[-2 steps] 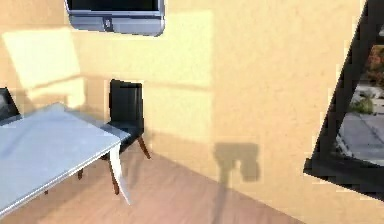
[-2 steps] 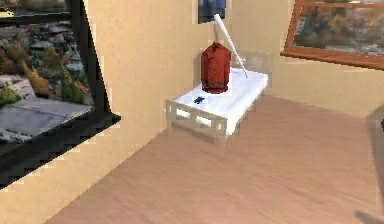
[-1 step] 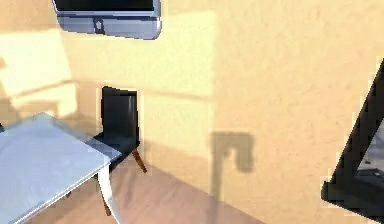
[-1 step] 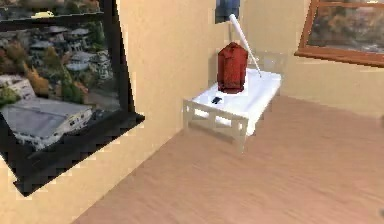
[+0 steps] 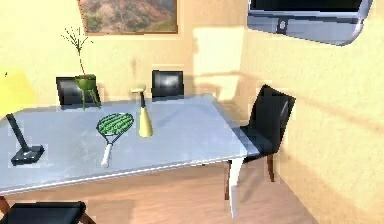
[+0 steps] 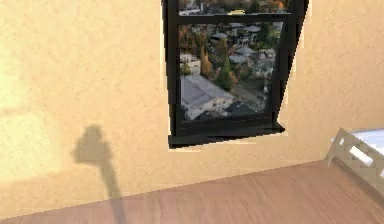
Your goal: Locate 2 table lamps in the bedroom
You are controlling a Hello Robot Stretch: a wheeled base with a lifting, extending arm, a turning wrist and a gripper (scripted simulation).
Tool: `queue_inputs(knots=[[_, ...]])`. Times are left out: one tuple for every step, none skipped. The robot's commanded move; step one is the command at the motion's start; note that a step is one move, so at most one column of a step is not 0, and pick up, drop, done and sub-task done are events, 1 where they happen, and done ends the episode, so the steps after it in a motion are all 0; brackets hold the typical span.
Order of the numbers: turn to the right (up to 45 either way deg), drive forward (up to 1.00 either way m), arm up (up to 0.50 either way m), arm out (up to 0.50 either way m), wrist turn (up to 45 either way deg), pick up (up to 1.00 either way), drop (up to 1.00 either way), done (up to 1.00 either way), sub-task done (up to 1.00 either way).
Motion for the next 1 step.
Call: queue_inputs(knots=[[-12.0, 0.00, 0.00, 0.00, 0.0, 0.00, 0.00, 0.00, 0.00]])
